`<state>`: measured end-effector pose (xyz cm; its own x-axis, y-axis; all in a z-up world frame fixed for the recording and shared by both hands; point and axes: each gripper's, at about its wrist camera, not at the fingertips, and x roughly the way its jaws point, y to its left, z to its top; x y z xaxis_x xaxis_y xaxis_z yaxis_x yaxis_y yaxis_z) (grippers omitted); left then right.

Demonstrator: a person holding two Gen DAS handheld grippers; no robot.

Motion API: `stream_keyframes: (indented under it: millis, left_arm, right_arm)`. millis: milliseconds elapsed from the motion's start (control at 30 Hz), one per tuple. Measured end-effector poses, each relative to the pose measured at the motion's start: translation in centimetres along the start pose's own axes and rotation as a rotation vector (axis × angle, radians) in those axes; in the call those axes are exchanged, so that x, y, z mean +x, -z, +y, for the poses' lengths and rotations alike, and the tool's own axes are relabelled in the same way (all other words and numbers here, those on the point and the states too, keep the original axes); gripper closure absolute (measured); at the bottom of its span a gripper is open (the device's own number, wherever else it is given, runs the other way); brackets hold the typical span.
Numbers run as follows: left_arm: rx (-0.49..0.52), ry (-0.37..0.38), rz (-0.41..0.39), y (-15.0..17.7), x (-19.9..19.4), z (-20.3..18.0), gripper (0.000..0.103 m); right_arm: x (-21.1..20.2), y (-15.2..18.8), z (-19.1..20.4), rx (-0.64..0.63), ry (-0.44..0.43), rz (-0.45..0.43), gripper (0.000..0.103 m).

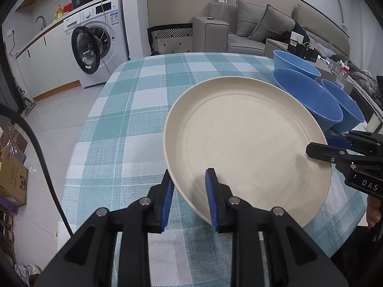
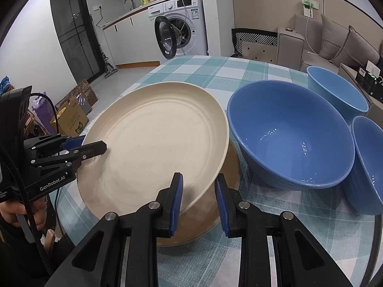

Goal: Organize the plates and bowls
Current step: 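Lower the cream plate onto the stack and open both tools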

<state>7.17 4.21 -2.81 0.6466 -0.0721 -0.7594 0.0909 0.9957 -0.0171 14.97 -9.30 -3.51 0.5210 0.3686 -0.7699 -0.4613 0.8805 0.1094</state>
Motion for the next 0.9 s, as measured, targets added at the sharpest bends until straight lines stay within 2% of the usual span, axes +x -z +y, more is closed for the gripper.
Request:
stream_keyframes:
  millis: [233,500,900]
  left_arm:
    - [0.031,-0.025,0.018,0.2,0.4,-0.5,0.078]
    - [0.068,-0.013,0.033,0.4,0.8,-1.5,0.078]
    - [0.113,-0.06,0.057,0.7,1.5,-2.3,0.074]
  right_arm:
    - [0.4,0.3,0.1,-0.014,0.01,0.025,0.076]
    - [0.8,0.8,-0.8,-0.003,0.027,0.053,0.076]
    - [1.3,1.2,-0.2,-0.05,0.079,0.068,0.074]
